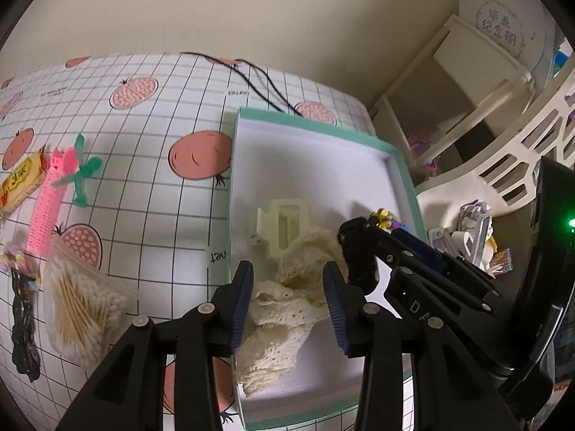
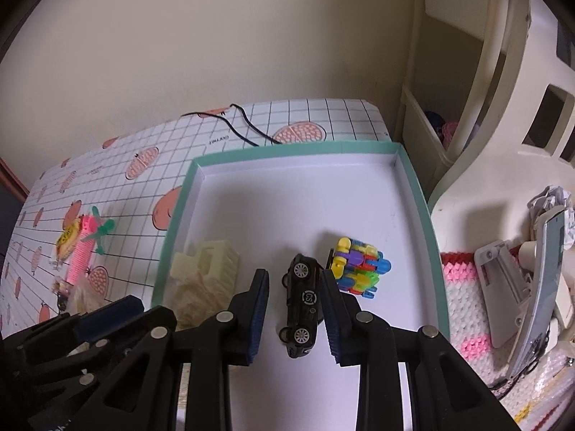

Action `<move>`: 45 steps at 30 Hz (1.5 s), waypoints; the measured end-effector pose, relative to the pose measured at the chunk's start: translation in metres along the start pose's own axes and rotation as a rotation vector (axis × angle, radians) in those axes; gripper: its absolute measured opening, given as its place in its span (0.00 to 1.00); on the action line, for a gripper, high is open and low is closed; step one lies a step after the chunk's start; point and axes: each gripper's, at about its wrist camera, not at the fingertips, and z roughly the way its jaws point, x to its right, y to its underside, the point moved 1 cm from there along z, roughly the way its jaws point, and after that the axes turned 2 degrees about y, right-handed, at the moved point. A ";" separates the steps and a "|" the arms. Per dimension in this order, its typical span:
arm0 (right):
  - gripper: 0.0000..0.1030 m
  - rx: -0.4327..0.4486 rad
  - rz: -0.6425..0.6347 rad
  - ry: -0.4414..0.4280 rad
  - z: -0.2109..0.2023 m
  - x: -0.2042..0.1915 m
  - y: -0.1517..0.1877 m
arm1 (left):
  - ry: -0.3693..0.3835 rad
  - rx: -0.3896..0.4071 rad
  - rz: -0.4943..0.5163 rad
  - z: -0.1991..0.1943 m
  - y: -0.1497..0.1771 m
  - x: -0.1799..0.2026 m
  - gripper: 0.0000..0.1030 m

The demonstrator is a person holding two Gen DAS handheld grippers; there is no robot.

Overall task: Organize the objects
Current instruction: 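Lower the lace cloth into the tray with left tool while right tool releases the car, then withdraw both open tools from the tray toward the remaining items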

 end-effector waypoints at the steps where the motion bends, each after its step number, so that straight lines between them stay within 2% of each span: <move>1: 0.31 0.005 0.001 -0.001 -0.002 0.000 -0.001 | 0.000 0.008 0.001 -0.002 -0.002 0.001 0.40; 7: 0.31 0.022 0.005 0.002 -0.008 0.000 -0.003 | -0.041 0.079 0.015 -0.020 -0.010 -0.001 0.41; 10: 0.31 0.018 0.007 0.008 -0.007 0.000 -0.003 | -0.071 0.106 0.015 -0.024 -0.012 -0.006 0.51; 13: 0.32 0.015 0.017 0.011 -0.006 0.002 -0.002 | -0.086 0.108 0.001 -0.023 -0.013 -0.012 0.52; 17: 0.42 0.010 0.017 0.016 -0.002 0.004 0.000 | -0.106 0.108 -0.019 -0.021 -0.014 -0.021 0.55; 19: 0.44 0.008 0.024 0.015 -0.001 0.005 0.000 | -0.114 0.115 -0.026 -0.021 -0.014 -0.024 0.64; 21: 0.46 0.007 0.026 0.016 0.000 0.005 0.001 | -0.126 0.124 -0.028 -0.023 -0.014 -0.026 0.70; 23: 0.54 0.009 0.025 0.018 0.001 0.005 0.001 | -0.138 0.135 -0.031 -0.025 -0.015 -0.029 0.75; 25: 0.59 0.013 0.028 0.017 0.000 0.005 0.001 | -0.146 0.148 -0.035 -0.027 -0.016 -0.032 0.83; 30: 0.68 0.020 0.026 0.010 0.000 0.005 0.000 | -0.169 0.180 -0.046 -0.032 -0.018 -0.038 0.87; 32: 0.72 0.023 0.027 0.008 0.000 0.005 0.000 | -0.179 0.196 -0.053 -0.034 -0.019 -0.041 0.99; 41: 0.97 0.030 0.019 0.005 0.003 0.002 0.000 | -0.215 0.225 -0.059 -0.042 -0.021 -0.051 1.00; 45: 1.00 0.033 0.010 0.006 0.003 0.000 0.001 | -0.219 0.235 -0.070 -0.048 -0.021 -0.057 1.00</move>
